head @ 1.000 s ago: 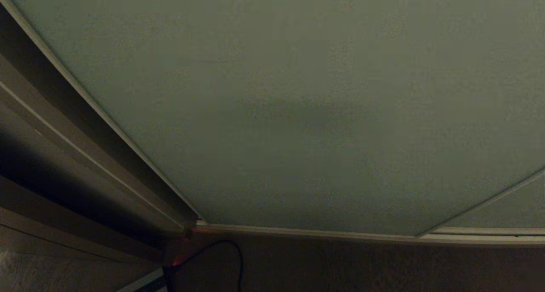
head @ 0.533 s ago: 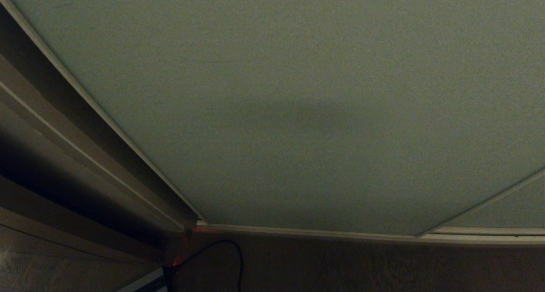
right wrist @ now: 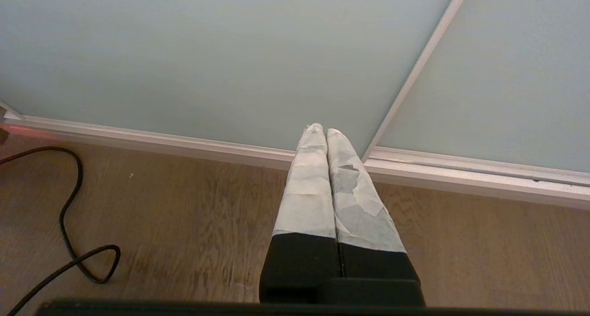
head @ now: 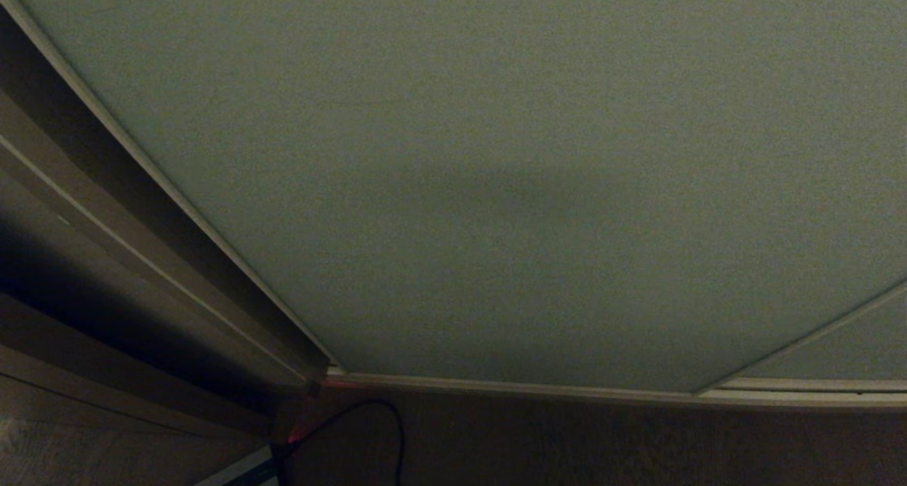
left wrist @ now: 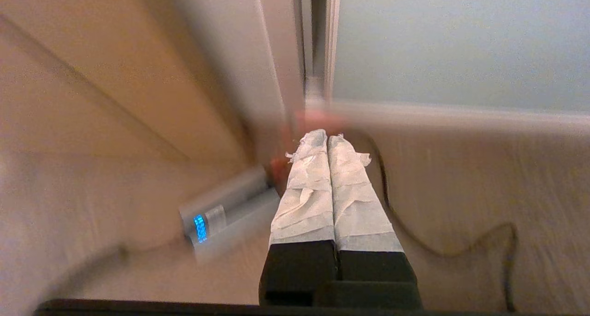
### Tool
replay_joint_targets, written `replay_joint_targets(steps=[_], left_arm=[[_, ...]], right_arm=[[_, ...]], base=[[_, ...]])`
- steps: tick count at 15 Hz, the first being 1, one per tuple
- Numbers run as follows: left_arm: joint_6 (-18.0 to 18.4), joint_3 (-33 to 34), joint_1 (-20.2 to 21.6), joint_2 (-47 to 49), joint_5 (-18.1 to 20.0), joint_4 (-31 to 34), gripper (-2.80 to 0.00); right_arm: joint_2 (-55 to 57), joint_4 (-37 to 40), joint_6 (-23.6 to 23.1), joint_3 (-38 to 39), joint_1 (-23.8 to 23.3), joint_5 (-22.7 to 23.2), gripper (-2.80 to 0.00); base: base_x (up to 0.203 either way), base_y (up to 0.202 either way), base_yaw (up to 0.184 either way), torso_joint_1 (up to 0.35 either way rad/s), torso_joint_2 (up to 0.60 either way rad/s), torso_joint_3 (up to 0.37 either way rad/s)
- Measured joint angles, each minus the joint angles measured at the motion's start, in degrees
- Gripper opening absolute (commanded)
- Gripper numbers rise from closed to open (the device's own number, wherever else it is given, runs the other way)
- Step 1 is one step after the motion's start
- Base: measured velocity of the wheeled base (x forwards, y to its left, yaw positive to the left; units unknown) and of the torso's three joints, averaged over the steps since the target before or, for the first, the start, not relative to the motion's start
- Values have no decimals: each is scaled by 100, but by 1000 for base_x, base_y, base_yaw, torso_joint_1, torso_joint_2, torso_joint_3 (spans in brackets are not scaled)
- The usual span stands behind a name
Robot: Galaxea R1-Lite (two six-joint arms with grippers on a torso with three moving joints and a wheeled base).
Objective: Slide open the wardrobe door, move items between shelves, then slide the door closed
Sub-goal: Open the door
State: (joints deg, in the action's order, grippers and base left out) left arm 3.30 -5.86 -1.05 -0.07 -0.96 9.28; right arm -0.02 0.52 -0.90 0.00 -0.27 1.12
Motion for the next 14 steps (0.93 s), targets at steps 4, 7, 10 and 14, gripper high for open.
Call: replay_joint_targets(steps=[4, 7, 10, 14], left_arm=[[269, -656, 0, 142, 82, -898, -280], [258, -1495, 0, 713, 56, -1486, -280], [260, -2246, 9, 1632, -303, -2931, -280], [273, -3179, -10, 2632, -921, -4016, -280]], right_arm=[[0, 0, -3, 0, 0, 0, -280], [0, 0, 0, 0, 0, 0, -280], [0, -1, -4, 0, 0, 0, -280], [0, 0, -3, 0, 0, -2, -280]], base=[[0, 0, 0, 0, 0, 0], [0, 0, 0, 0, 0, 0], [0, 0, 0, 0, 0, 0], [0, 0, 0, 0, 0, 0]])
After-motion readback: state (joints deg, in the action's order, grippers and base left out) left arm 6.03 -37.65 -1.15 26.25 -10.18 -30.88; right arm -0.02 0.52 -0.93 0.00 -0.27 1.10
